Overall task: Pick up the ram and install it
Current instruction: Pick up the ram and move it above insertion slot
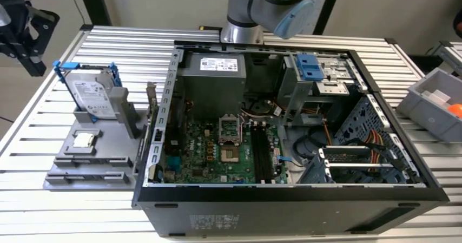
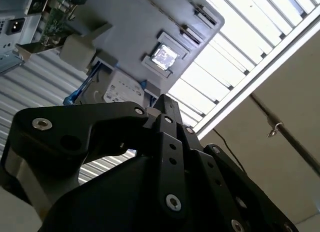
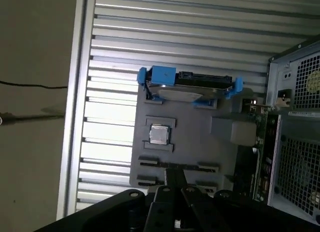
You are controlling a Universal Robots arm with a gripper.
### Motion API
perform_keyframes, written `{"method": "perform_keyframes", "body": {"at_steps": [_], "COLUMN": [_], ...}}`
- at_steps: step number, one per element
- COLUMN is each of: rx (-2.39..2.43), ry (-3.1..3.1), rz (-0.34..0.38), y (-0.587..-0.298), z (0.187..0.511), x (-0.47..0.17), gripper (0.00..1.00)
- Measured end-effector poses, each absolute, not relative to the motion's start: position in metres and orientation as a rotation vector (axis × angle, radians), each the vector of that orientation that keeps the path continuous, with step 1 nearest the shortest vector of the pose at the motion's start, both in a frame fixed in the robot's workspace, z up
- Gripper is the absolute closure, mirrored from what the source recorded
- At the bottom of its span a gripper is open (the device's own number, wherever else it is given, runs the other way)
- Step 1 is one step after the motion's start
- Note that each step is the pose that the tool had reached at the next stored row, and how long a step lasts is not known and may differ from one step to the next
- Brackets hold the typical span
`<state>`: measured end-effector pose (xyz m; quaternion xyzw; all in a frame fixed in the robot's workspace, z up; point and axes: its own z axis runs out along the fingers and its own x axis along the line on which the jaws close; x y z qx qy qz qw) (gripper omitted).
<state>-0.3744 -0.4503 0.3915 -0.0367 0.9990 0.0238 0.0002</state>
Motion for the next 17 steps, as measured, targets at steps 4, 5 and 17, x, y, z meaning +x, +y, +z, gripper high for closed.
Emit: {"method": "perform_keyframes", "body": {"at_steps": [4,5,17], "rx": [-0.101,-0.100,-0.091], "ry": [3.140,3.141,3.152], "rz": [0.075,0.075,0.076], "y": [-0.452,-0.453,-0.470], "z": [0.391,0.391,0.391], "x": [-0.372,-0.371,-0.358], "gripper": [1.00,1.00,1.00]}}
